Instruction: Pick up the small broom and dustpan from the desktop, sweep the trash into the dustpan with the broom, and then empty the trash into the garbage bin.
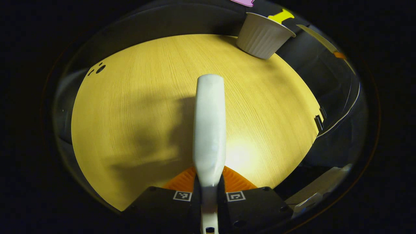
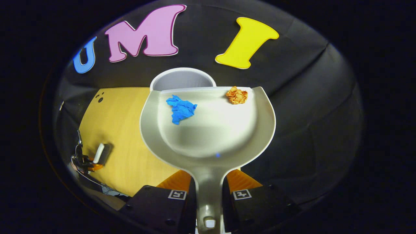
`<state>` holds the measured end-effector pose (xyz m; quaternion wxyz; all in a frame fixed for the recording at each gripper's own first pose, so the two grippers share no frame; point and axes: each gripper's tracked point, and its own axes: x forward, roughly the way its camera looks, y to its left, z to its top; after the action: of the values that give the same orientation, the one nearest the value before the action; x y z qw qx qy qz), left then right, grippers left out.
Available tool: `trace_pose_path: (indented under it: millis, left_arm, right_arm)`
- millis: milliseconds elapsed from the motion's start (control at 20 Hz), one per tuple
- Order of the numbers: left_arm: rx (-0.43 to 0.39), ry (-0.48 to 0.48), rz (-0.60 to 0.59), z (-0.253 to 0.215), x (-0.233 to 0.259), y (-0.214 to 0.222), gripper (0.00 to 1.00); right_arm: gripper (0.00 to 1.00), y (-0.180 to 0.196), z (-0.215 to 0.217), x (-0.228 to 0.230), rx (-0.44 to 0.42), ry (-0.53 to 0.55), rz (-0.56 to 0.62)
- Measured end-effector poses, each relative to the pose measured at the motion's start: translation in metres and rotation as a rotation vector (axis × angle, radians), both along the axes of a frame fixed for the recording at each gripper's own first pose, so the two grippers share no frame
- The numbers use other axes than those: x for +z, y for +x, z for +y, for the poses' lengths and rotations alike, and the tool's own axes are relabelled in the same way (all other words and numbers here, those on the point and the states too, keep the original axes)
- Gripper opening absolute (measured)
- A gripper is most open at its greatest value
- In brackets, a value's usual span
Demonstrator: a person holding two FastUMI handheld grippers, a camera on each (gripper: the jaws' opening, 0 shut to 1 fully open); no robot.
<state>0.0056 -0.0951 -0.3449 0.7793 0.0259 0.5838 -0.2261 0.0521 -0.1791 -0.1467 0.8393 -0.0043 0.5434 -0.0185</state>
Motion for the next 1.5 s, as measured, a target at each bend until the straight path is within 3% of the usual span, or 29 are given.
trace_pose_path:
  millis: [450, 500, 700, 800, 1100, 1350, 1500]
  left_arm:
    - [0.022, -0.017, 0.004, 0.006, 0.001, 0.006, 0.24]
    - [0.022, -0.018, 0.003, 0.006, 0.000, 0.007, 0.24]
    - [0.036, -0.028, 0.011, 0.007, -0.003, 0.008, 0.24]
    - [0.047, -0.037, 0.023, 0.009, -0.006, 0.008, 0.24]
    - [0.051, -0.038, 0.028, 0.006, -0.010, 0.011, 0.24]
    - [0.050, -0.038, 0.034, 0.004, -0.011, 0.013, 0.24]
    - [0.052, -0.033, 0.032, 0.002, -0.011, 0.013, 0.24]
  right_arm:
    - [0.36, 0.080, -0.019, -0.013, 0.106, -0.177, 0.127]
    - [0.33, 0.087, -0.020, -0.016, 0.119, -0.192, 0.157]
    - [0.41, 0.106, -0.026, -0.018, 0.254, -0.306, 0.294]
    - [0.36, 0.115, -0.026, -0.017, 0.296, -0.340, 0.329]
    - [0.33, 0.116, -0.027, -0.020, 0.329, -0.329, 0.385]
    - [0.40, 0.117, -0.021, -0.023, 0.365, -0.285, 0.417]
    - [0.37, 0.121, -0.015, -0.024, 0.384, -0.282, 0.425]
